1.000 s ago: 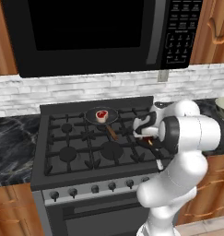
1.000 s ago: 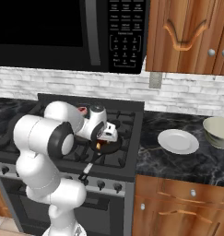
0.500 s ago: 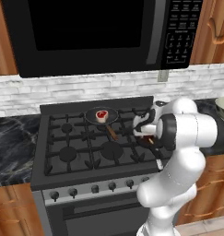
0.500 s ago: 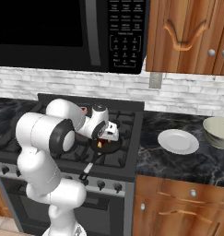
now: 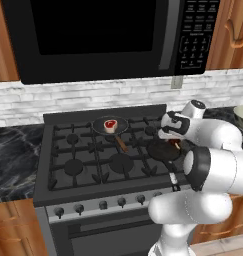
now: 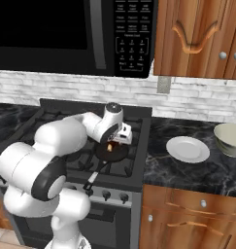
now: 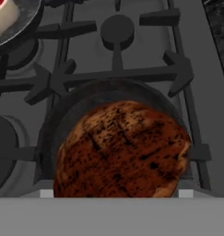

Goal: Place one of the steaks on the plate and the other in the bowl. Then place the bowl in the fridge.

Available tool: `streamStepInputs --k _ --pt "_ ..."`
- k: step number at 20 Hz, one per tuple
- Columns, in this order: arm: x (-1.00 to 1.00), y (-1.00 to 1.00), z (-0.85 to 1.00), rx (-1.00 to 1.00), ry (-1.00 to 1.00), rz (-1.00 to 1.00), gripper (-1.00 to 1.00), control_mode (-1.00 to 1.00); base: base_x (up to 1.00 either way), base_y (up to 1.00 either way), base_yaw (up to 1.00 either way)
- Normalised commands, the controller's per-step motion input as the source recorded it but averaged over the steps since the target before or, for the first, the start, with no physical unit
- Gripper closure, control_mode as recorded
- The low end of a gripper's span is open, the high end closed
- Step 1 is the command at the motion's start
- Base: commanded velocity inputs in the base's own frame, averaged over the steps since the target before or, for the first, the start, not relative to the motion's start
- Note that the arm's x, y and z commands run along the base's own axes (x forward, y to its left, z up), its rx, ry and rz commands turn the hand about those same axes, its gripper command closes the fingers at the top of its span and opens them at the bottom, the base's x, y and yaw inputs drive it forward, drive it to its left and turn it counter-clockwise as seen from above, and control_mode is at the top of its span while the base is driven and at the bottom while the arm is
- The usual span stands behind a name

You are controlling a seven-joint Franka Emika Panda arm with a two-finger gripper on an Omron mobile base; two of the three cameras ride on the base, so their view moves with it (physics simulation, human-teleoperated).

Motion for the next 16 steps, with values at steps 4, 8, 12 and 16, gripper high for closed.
streamStepInputs --k 4,8,12,16 --pt "-0.31 -0.49 0.50 0.01 0.03 -0.04 1.00 -1.00 0.00 0.00 0.00" --pt "-0.05 -0.59 0.05 0.00 0.02 -0.14 1.00 -1.00 0.00 0.00 0.00" --pt "0.00 -0.56 0.00 0.00 0.00 -0.11 1.00 -1.00 0.00 0.00 0.00" --pt "0.00 -0.58 0.00 0.00 0.00 -0.05 1.00 -1.00 0.00 0.00 0.00"
